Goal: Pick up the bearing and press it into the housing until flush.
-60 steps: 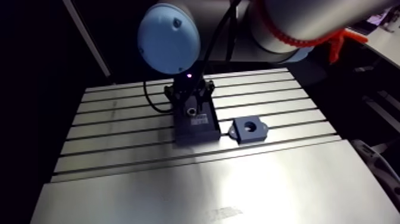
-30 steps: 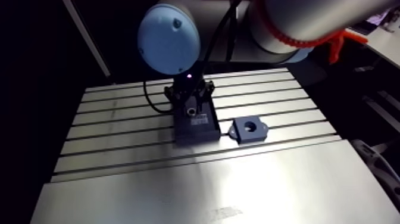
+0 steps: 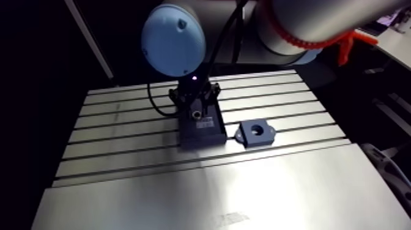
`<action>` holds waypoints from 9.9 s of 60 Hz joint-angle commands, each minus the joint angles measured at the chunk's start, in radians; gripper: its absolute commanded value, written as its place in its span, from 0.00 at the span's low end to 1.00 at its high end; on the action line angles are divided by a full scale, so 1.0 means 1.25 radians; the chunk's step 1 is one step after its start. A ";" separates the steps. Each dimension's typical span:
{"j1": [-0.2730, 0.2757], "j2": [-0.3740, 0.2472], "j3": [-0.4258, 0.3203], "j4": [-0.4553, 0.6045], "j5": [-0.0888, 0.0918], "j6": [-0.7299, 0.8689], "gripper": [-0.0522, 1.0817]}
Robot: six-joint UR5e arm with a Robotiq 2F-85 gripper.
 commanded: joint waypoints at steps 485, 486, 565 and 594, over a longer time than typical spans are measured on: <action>-0.268 -0.235 0.097 0.112 0.002 -0.244 0.35; -0.268 -0.237 0.096 0.116 0.002 -0.241 0.45; -0.263 -0.166 0.117 0.046 -0.002 -0.209 0.90; -0.263 -0.152 0.123 0.024 -0.002 -0.213 0.90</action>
